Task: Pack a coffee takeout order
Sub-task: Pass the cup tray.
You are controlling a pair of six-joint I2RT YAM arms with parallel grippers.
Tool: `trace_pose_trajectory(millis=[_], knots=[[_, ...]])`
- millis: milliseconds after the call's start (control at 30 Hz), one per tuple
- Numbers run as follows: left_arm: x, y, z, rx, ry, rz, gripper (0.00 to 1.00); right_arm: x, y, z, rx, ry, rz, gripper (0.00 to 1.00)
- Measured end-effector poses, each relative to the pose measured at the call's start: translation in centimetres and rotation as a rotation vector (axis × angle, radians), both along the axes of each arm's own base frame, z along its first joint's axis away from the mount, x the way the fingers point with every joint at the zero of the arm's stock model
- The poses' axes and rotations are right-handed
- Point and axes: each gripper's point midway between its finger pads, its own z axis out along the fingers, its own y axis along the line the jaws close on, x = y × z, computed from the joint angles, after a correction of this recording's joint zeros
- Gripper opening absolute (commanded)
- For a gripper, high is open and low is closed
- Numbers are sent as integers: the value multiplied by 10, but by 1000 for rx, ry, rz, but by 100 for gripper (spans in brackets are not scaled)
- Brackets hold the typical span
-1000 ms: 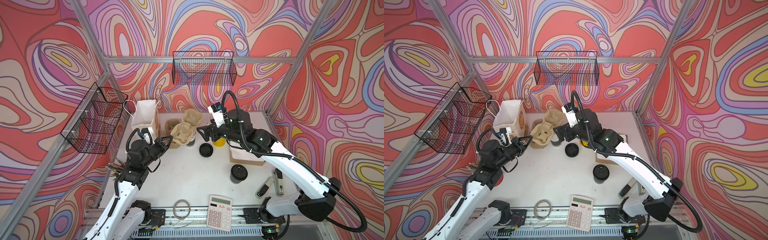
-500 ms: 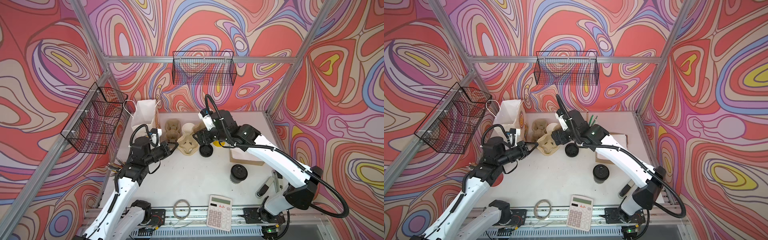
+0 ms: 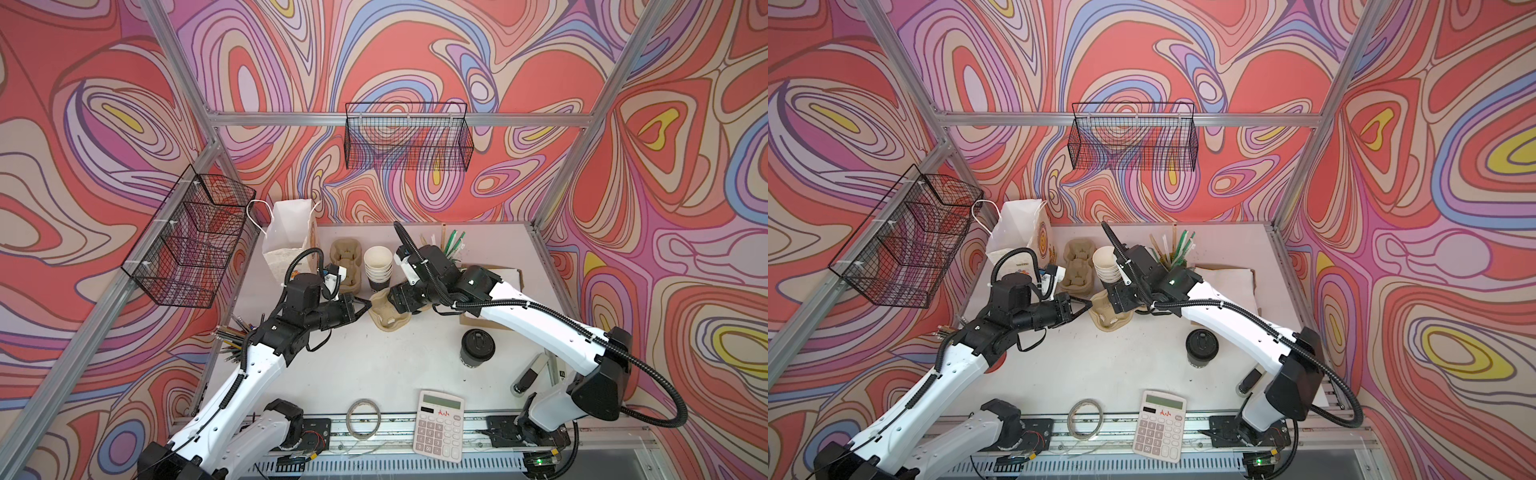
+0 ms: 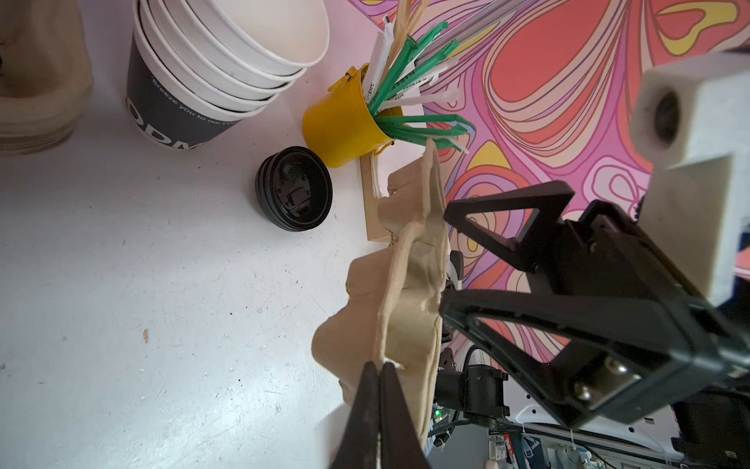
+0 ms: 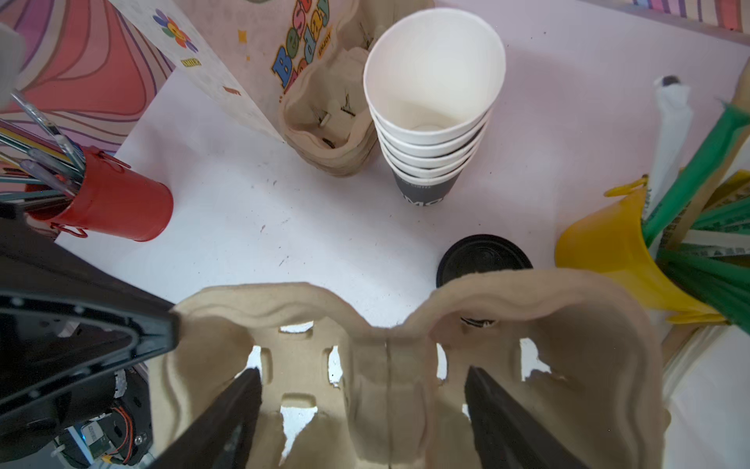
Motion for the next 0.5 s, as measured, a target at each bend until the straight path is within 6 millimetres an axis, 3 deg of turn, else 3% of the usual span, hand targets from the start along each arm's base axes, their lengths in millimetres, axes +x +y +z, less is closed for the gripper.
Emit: trace_pose_trajectory(millis=[167,500], knots=[[1,-2,-1,3,-5,-9,0,-6,-7,-18,-24,36,-15,78],[1,-6,2,10,-27,-30,0,-6,-8,-18,-9,25,-20,66]])
